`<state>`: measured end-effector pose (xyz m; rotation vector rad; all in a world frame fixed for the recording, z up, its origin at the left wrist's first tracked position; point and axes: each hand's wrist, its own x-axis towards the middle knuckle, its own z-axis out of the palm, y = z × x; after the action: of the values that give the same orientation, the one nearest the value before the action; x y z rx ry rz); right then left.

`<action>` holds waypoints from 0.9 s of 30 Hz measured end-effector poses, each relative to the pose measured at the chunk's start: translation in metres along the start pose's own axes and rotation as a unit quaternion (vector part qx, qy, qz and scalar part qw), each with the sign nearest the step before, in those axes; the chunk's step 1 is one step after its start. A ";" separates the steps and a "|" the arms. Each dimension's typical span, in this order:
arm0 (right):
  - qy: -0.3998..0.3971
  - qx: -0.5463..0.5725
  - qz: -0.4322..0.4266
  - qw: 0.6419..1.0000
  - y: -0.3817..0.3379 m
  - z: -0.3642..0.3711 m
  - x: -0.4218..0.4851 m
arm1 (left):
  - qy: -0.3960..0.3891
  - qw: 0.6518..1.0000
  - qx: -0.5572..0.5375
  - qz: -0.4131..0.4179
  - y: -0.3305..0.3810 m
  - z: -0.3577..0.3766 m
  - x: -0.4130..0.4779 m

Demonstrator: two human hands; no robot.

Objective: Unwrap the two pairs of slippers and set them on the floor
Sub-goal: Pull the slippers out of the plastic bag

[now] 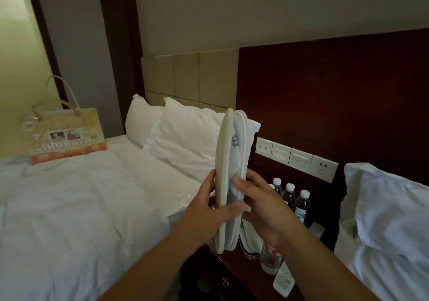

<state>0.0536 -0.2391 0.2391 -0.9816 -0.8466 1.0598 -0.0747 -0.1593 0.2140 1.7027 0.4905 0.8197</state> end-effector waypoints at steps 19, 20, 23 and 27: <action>0.044 0.040 -0.016 0.998 -0.036 0.007 -0.028 | 0.088 0.986 -0.130 -0.052 0.042 -0.040 -0.027; 0.044 0.038 -0.019 0.998 -0.037 0.006 -0.029 | 0.094 0.986 -0.129 -0.046 0.042 -0.041 -0.027; 0.048 0.038 -0.021 0.998 -0.039 0.006 -0.030 | 0.100 0.985 -0.136 -0.038 0.043 -0.043 -0.028; 0.103 -0.010 -0.047 0.994 -0.037 0.010 -0.031 | 0.118 0.981 -0.147 -0.055 0.047 -0.041 -0.030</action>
<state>0.0475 -0.2730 0.2739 -1.0376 -0.7276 0.8554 -0.1295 -0.1662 0.2566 1.3037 0.5875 0.9673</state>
